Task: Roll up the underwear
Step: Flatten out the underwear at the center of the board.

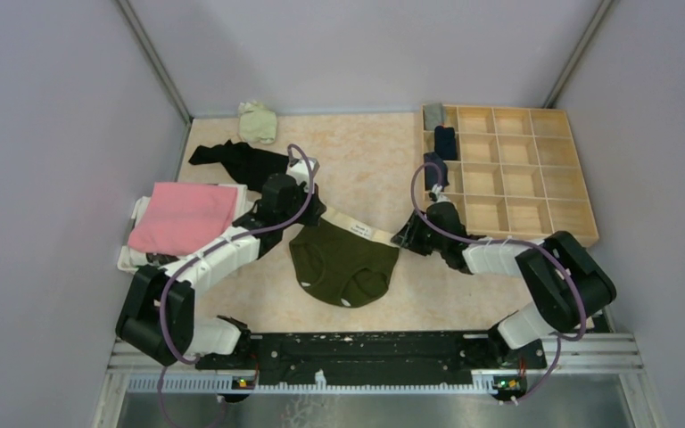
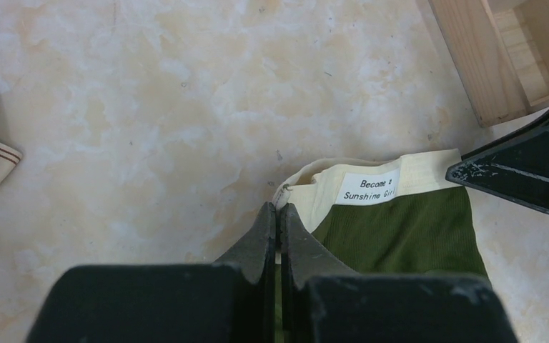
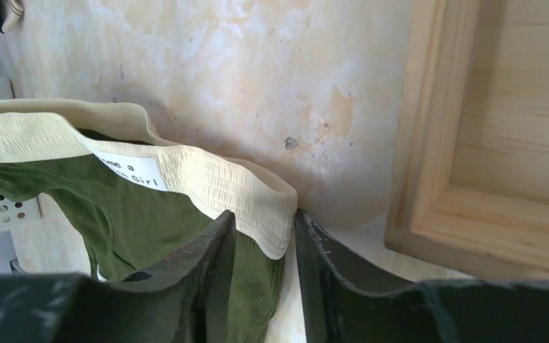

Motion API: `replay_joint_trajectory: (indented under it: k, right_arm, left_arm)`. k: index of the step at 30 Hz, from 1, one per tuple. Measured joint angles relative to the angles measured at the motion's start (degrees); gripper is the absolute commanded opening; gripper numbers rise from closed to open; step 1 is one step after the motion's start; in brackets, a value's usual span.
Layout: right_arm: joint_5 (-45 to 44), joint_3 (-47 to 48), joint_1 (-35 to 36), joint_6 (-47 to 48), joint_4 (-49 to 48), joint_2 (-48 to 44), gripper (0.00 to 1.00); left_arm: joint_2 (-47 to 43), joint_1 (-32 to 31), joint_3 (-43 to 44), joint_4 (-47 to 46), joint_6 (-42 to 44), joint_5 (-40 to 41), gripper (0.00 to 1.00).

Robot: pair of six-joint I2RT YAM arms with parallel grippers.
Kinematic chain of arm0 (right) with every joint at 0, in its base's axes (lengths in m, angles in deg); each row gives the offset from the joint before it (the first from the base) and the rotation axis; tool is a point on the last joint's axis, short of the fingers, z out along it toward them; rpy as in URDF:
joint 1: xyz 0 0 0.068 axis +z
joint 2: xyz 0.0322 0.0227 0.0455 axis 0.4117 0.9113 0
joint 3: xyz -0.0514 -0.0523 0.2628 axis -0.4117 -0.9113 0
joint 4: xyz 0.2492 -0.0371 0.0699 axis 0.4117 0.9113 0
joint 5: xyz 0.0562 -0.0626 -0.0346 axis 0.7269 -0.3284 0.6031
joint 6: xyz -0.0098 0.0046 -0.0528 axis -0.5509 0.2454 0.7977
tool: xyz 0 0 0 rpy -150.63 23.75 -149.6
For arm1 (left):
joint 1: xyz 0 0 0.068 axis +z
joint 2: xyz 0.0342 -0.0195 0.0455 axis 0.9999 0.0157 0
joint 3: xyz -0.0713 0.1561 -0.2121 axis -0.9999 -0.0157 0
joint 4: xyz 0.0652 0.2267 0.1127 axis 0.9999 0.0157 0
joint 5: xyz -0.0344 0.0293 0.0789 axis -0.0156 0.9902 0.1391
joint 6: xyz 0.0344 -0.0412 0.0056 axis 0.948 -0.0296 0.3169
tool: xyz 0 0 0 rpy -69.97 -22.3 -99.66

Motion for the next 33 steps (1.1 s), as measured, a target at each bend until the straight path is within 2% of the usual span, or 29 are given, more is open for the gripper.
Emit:
replay_joint_trajectory:
  k: [4,8,13,19,25,33]
  right_arm:
    - [-0.2,0.3,-0.3,0.0,-0.8,1.3,0.19]
    - [-0.6,0.3,-0.4,0.6,-0.9,1.8,0.0]
    - [-1.7,-0.8,-0.5,4.1,1.8,-2.3,0.0]
    - [-2.7,-1.0,-0.5,13.0,10.6,-24.3,0.0]
    - [-5.3,8.6,-0.5,23.2,22.2,-43.6,0.0]
    - [-5.5,19.1,-0.5,28.7,36.1,-52.2,0.0]
  left_arm:
    - [-0.8,0.0,0.0,0.5,0.0,0.0,0.0]
    - [-2.2,0.0,0.0,0.5,-0.4,0.0,0.0]
    - [-6.0,0.0,-0.3,0.9,-1.5,-0.9,0.0]
    - [-14.9,0.0,-1.6,1.6,-2.6,-6.9,0.0]
    - [-25.3,0.0,-1.7,1.2,-3.6,-14.3,0.0]
    - [-38.5,-0.1,-1.7,1.7,-7.6,-17.6,0.0]
